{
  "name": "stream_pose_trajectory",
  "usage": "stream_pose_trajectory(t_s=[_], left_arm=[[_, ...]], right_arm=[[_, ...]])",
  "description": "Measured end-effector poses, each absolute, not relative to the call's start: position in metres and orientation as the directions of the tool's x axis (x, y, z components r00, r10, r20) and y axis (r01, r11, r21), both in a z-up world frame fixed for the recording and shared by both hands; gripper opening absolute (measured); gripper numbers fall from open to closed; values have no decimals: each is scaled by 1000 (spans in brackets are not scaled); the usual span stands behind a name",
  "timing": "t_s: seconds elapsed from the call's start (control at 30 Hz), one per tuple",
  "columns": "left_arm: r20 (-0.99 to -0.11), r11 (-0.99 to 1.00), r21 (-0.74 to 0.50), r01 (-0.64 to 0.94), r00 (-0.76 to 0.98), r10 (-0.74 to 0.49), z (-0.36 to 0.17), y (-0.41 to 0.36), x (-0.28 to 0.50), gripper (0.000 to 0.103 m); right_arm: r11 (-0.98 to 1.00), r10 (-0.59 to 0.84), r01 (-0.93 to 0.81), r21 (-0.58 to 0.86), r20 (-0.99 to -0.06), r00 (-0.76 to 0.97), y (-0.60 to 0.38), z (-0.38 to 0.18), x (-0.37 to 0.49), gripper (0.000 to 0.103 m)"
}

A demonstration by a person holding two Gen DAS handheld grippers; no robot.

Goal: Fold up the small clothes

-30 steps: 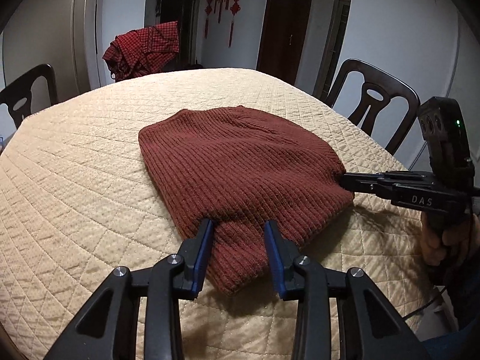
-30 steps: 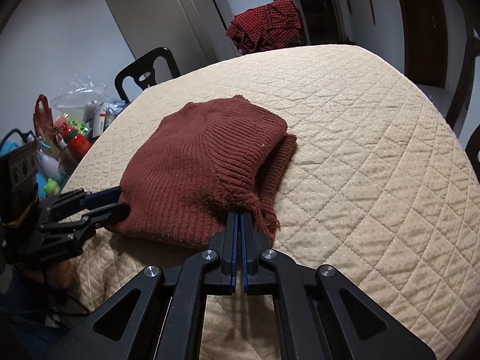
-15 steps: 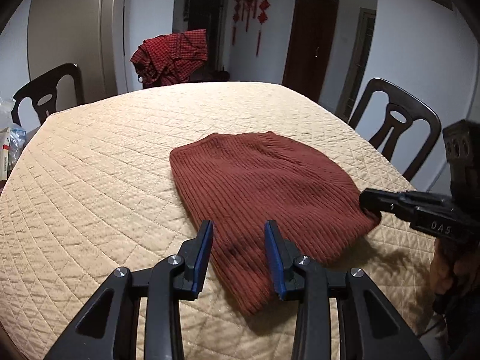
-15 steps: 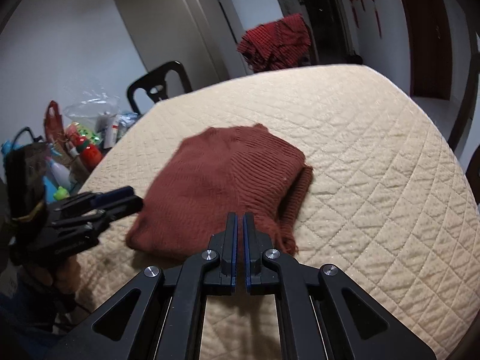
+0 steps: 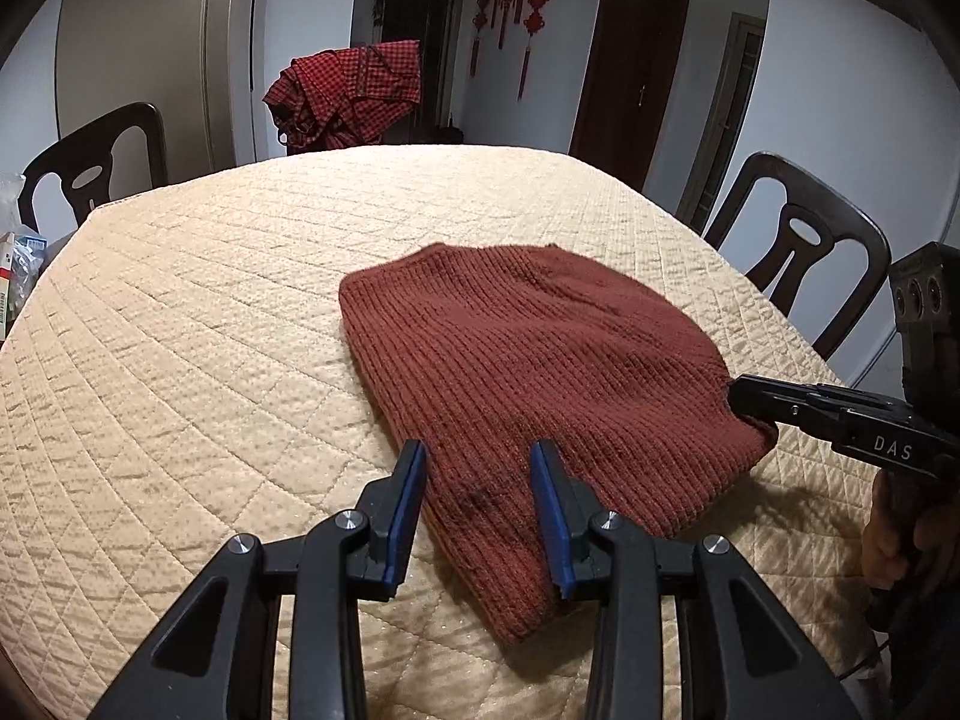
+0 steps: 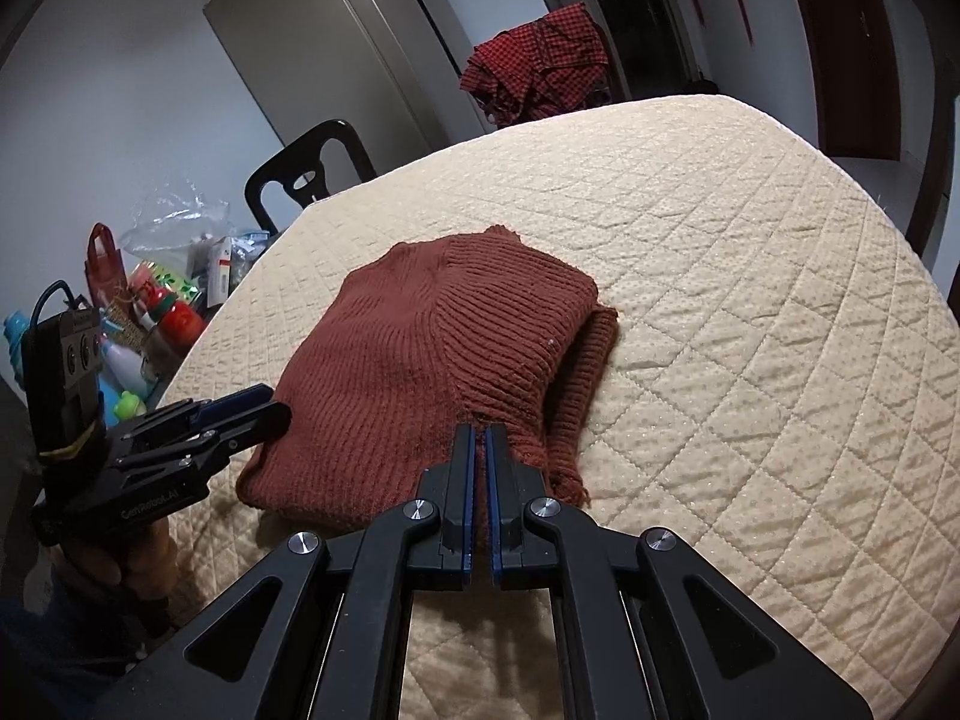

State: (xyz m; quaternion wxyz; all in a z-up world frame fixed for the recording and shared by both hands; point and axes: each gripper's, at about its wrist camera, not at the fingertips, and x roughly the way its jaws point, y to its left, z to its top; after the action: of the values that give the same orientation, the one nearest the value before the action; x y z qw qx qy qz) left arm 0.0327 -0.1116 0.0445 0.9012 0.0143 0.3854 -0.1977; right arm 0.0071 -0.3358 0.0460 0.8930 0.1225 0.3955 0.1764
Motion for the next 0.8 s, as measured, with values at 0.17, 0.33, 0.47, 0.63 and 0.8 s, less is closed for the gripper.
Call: stream_pose_trajectory(t_s=[0.17,0.33,0.47,0.63,0.8], left_arm=[[-666,926,-201,321,648,-369,54,-92,42,46],[-682,919,-293,263,616,-394,38,-79,62,47],[-677,895,-368,251,587,-443,29,-75,70,50],[-678,887,-385,254,574,-459,24,-77,73,54],[-676,881,-399,253,568,-470,20,-75,74,56]], right_arm=[[897,422,-199,395,-632,650,-346,55,9,42],[871,446,-145,470,-629,637,-362,42,30,63],[837,496,-133,531,-633,594,-368,28,52,63],[796,539,-110,596,-613,578,-378,16,73,63],[753,591,-133,645,-573,568,-382,14,87,63]])
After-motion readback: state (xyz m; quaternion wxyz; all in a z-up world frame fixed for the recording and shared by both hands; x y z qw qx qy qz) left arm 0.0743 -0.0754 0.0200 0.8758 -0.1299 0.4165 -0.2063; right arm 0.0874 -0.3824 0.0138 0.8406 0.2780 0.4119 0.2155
